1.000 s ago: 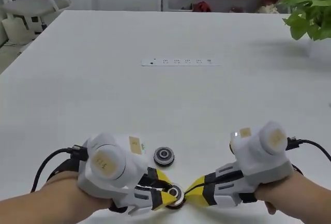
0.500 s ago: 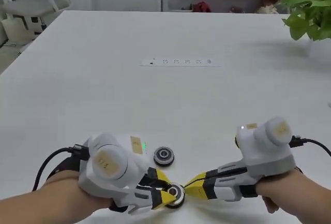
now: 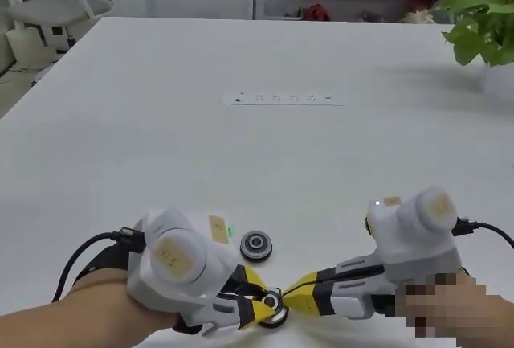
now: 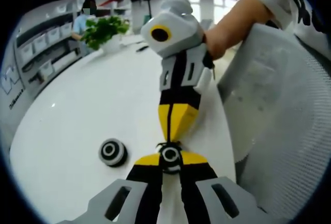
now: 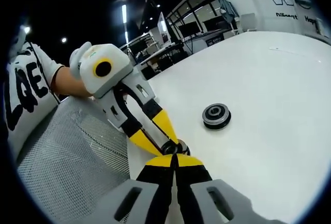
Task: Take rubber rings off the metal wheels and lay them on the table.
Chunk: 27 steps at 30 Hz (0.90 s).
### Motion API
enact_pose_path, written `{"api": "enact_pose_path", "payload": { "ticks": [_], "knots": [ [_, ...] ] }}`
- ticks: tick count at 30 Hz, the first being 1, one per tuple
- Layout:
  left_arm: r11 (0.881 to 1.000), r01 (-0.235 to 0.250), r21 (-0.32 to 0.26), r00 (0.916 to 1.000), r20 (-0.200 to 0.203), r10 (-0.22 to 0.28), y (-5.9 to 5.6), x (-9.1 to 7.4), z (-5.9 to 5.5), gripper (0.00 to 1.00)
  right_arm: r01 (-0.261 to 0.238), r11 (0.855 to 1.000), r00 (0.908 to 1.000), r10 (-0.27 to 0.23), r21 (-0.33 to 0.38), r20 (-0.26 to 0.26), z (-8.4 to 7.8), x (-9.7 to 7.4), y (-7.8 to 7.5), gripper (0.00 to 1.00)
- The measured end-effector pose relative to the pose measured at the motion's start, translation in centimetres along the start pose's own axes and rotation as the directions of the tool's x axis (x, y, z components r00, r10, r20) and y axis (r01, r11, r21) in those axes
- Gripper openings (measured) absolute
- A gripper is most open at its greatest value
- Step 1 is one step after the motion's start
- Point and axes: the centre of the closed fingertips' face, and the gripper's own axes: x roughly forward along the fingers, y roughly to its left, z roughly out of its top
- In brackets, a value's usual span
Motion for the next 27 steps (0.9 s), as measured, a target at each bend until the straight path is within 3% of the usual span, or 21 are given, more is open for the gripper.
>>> {"api": "enact_pose_path", "payload": {
  "ticks": [12, 22, 27],
  "knots": [
    [1.000, 0.002, -0.005, 1.0000, -0.001, -0.002, -0.1, 0.0, 0.0, 0.11, -0.009, 1.000, 0.9999, 0.009, -0.026, 0.003, 0.1, 0.0, 0.5, 0.00],
    [1.000, 0.002, -0.007, 1.0000, -0.004, -0.002, -0.1, 0.0, 0.0, 0.11, -0.061, 0.998, 0.9973, 0.062, -0.019, 0.041, 1.0, 0.2, 1.6, 0.00],
    [1.000, -0.002, -0.004, 1.0000, -0.008, 0.002, -0.1, 0.0, 0.0, 0.12, -0.029, 0.999, 0.9991, 0.030, -0.021, 0.031, 0.7, 0.0, 0.8, 0.00]
  ]
}}
